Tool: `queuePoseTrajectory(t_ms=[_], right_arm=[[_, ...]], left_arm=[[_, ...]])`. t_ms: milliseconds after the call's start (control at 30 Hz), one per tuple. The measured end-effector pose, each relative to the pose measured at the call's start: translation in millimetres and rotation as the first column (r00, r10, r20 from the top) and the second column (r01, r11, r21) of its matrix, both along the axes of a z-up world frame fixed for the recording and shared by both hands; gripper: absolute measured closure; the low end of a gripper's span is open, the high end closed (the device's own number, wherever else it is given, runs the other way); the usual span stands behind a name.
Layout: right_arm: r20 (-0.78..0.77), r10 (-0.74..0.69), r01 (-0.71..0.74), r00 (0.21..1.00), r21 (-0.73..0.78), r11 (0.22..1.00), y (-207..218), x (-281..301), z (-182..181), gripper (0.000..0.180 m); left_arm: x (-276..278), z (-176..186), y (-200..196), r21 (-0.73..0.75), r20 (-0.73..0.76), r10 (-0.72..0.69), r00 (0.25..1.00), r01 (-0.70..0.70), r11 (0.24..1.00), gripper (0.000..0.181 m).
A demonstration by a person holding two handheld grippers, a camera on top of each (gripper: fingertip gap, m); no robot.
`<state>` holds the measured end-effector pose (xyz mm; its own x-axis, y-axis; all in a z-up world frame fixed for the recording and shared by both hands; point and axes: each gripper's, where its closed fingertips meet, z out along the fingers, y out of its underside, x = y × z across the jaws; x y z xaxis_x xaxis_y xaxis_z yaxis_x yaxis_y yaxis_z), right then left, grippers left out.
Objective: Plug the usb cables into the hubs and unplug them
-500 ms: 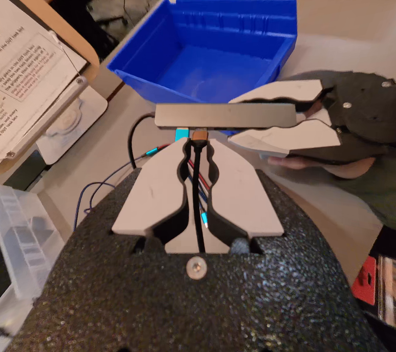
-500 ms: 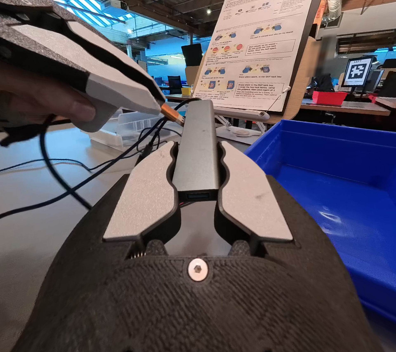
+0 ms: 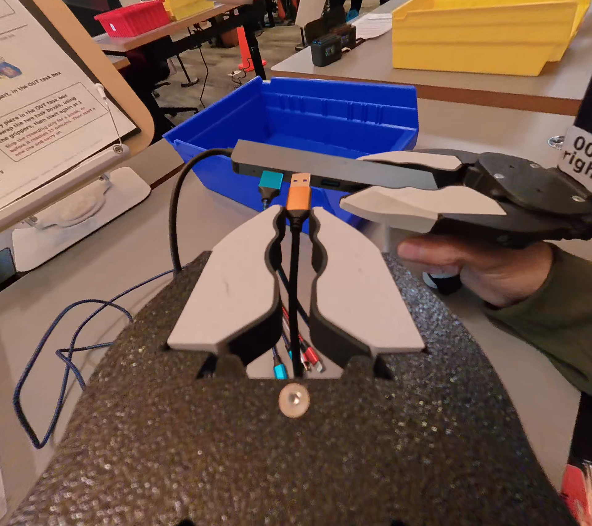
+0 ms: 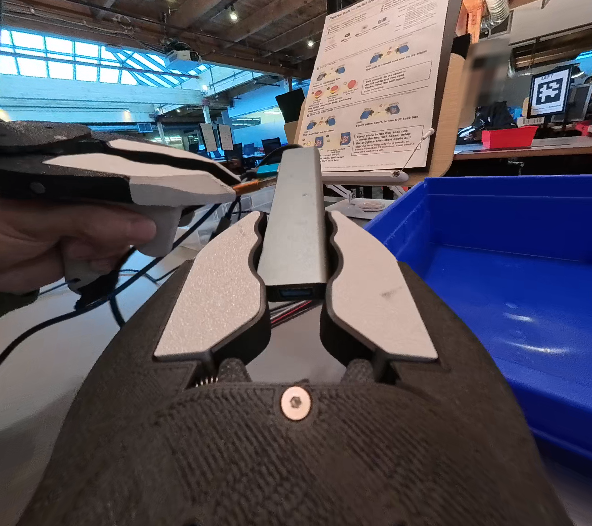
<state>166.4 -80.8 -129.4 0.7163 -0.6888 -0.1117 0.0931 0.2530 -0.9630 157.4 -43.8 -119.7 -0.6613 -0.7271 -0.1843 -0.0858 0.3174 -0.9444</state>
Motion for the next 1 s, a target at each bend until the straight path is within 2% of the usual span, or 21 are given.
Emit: queuePoseTrajectory(t_ms=[200,367,533,667,767,900,1000], right_arm=[[0.006,0.009,-0.009,1.0,-0.018,1.0,3,-1,-1,0.144],[0.058,-0.029,0.035,0.998,-0.101,0.994,9,-4,-2,0.144],[0.064,-0.015,0.022,0.998,-0.112,0.993,11,-5,-3,0.144],[0.076,-0.011,0.024,0.997,-0.17,0.985,17,-6,-6,0.144],[0.1,-0.038,0.06,0.994,-0.225,0.973,19,-6,-9,0.144],[0.067,-0.026,0.033,0.997,-0.098,0.995,8,-5,-1,0.144],[0.071,-0.019,0.025,0.997,-0.078,0.997,6,-6,0,0.144]], left_arm=[[-1,-3,3,0.001,0.011,0.0,1.0,0.0,1.0,0.168],[1,-12,11,0.264,0.058,0.078,0.995,-0.09,0.96,0.168],[-1,-11,13,0.374,0.08,0.064,0.995,-0.09,0.923,0.168],[-1,-6,13,0.289,0.052,0.096,0.994,-0.107,0.951,0.168],[0,-4,16,0.322,0.078,0.102,0.992,-0.122,0.939,0.168],[1,-1,5,0.204,0.094,0.04,0.995,-0.059,0.977,0.167],[-1,2,2,0.138,0.097,0.018,0.995,-0.032,0.99,0.167]])
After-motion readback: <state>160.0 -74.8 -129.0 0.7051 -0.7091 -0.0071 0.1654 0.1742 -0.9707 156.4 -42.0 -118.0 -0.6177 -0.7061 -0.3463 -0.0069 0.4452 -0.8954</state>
